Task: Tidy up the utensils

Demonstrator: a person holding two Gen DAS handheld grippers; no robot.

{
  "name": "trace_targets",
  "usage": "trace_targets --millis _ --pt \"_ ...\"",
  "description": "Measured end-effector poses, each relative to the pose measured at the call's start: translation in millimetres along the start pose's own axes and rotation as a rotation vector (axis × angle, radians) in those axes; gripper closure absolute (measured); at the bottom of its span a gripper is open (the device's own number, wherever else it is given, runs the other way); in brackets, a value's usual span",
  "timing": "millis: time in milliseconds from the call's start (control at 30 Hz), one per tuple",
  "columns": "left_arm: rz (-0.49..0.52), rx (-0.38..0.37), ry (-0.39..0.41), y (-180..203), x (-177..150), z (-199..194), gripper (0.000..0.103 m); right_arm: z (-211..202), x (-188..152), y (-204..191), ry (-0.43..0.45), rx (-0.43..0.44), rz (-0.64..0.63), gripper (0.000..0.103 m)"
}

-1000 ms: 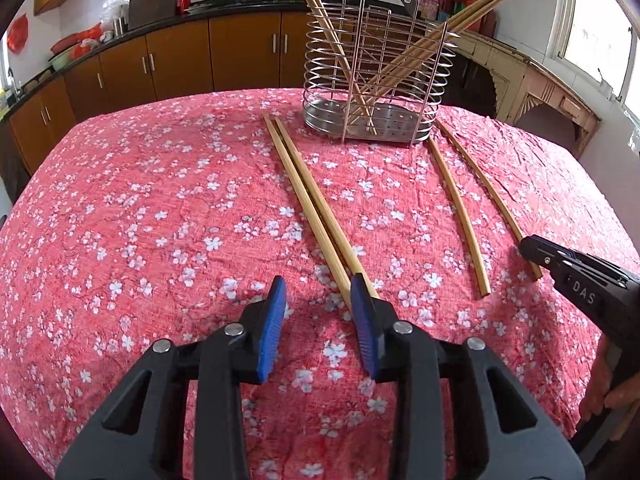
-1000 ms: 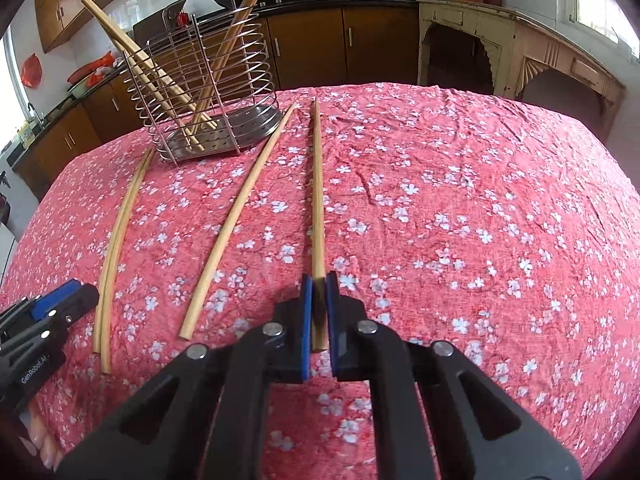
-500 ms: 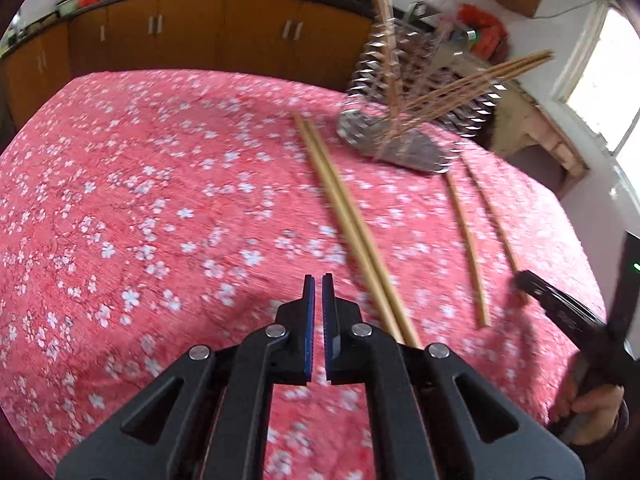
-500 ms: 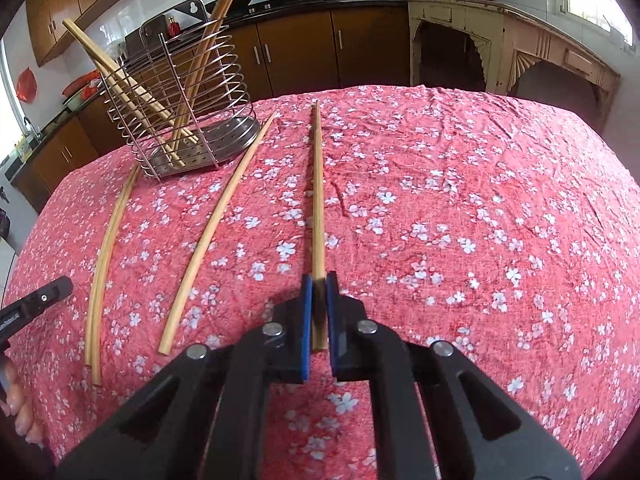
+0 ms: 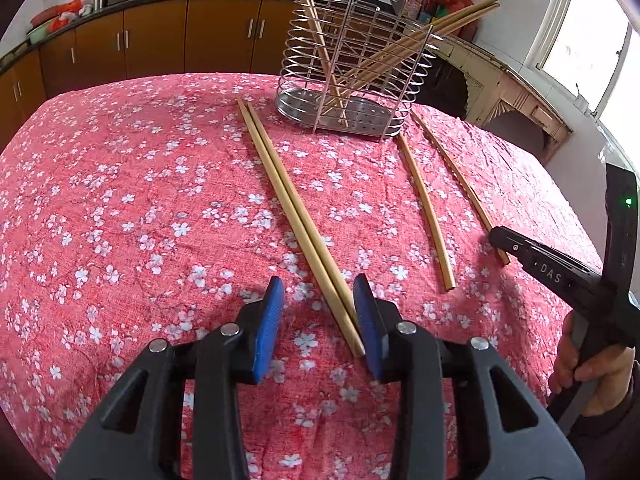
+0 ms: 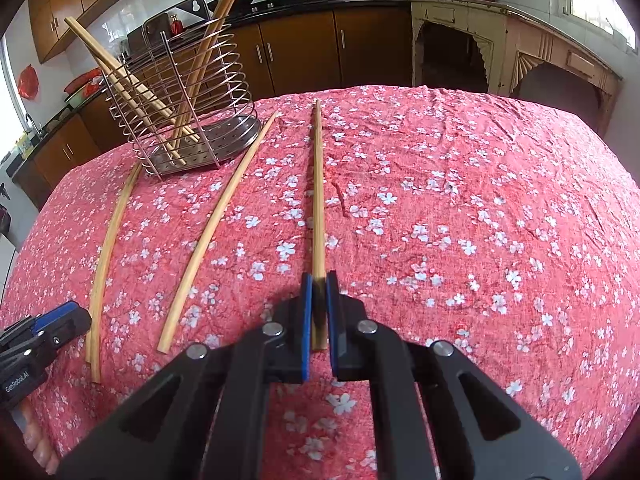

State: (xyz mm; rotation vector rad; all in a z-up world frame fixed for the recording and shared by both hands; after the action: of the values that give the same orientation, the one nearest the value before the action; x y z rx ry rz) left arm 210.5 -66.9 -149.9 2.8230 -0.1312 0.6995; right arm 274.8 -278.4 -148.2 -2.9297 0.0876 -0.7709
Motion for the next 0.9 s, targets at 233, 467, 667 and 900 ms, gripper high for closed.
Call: trace_targets --millis 233,467,667,900 --pt "0.033 0.109 -0.004 3 2 8 0.069 -1 -1 0 -0.002 -0.005 -0.01 0.095" --pt "0.038 0.191 -0.015 -10 11 8 0.07 -1 -1 -2 -0.002 -0.013 -0.019 0.095" --pt "0.018 0.258 0.002 -40 29 9 0.095 0 4 5 0.004 -0.046 0.008 0.095" --pt "-0.079 0.329 0.024 -111 53 3 0.095 2 18 39 0.017 -0.1 0.085 0.095"
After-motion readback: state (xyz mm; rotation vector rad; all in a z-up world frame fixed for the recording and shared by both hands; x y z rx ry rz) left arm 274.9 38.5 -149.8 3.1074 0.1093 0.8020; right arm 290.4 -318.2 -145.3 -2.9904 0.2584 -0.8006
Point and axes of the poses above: each gripper's, at about its wrist camera, not at the fingertips, and z roughly the way its jaws point, y to its right, x to its top, the point moved 5 cm from there along z, roughly the way its jaws point, and after that the axes turned 10 degrees about -y, right-handed, at the moved point
